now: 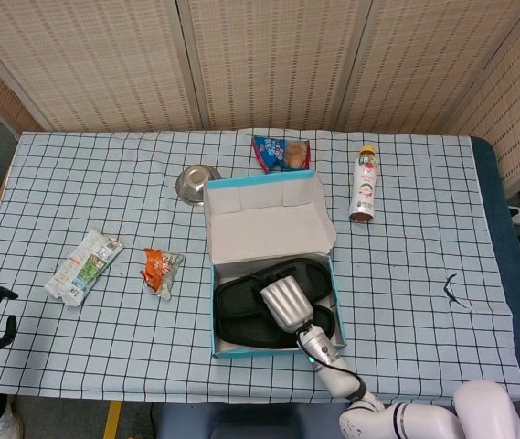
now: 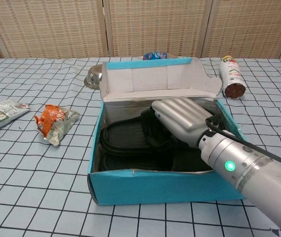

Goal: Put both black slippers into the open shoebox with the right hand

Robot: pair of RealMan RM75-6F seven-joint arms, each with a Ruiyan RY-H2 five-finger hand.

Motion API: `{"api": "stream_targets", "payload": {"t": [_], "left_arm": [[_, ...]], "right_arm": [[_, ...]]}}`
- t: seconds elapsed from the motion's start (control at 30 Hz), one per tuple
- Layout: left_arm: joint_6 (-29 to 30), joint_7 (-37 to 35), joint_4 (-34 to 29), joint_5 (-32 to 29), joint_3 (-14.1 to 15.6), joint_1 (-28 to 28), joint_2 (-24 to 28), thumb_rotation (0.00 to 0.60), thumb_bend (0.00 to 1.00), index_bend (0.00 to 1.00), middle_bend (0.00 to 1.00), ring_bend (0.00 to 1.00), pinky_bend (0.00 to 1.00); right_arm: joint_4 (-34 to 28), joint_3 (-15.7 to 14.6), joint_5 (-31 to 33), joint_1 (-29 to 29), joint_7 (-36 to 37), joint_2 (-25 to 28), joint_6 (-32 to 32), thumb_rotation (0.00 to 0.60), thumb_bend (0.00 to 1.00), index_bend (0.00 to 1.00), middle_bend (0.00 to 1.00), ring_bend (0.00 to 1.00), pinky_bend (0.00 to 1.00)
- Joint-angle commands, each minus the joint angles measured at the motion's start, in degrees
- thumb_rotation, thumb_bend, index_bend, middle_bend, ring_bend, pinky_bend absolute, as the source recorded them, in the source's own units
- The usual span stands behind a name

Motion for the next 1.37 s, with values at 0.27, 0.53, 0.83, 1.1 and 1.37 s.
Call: {"api": "stream_targets", "payload": {"t": [0.27,0.53,0.83,1.1,1.37], "left_arm": [[-0.04,0.07,0.09,-0.02,0.02,-0.02,-0.04,0.6,0.5,0.35,0.26,0.34,0.53],[-0.29,0.54,0.19,-0.27,0.06,-0.14,-0.29,0.6,0.5,0.35,0.26,0.34,0.53],[1.01,0.84,0.13,1.08,0.17,0.05,-0.41,0.6,0.5,0.34,0.26,0.34,0.53],[3.19,2.25,-0.16,4.0,0.72,0.28,-1.1,0.6,0.5,0.34,0.26,0.34,0.53],[3.04,3.44,0.15,4.26,0.86,0.07,-1.85,0.6,0.5,0.34,0.26,0.34,0.53]], "right_arm": [[-2.29,1.13,-2.82,-0.43,2.13,1.88,3.69,0.6,0.56,0.61,0.57,0.43,0.48],[-16.13,1.33,-6.34,-3.16,5.62,14.75,7.74,0.6,0.33,0.45,0.45,0.29,0.39],[-19.41,-5.48,-9.37,-14.12,6.07,32.33,17.69,0.6,0.28,0.37,0.4,0.23,0.35],[-7.13,-8.25,-2.37,-22.03,14.02,37.22,18.24,0.6,0.12,0.12,0.19,0.05,0.15],[-2.36,-7.26,-4.6,-23.44,20.08,36.43,19.88,0.6,0.08,0.08,0.14,0.0,0.13]]}}
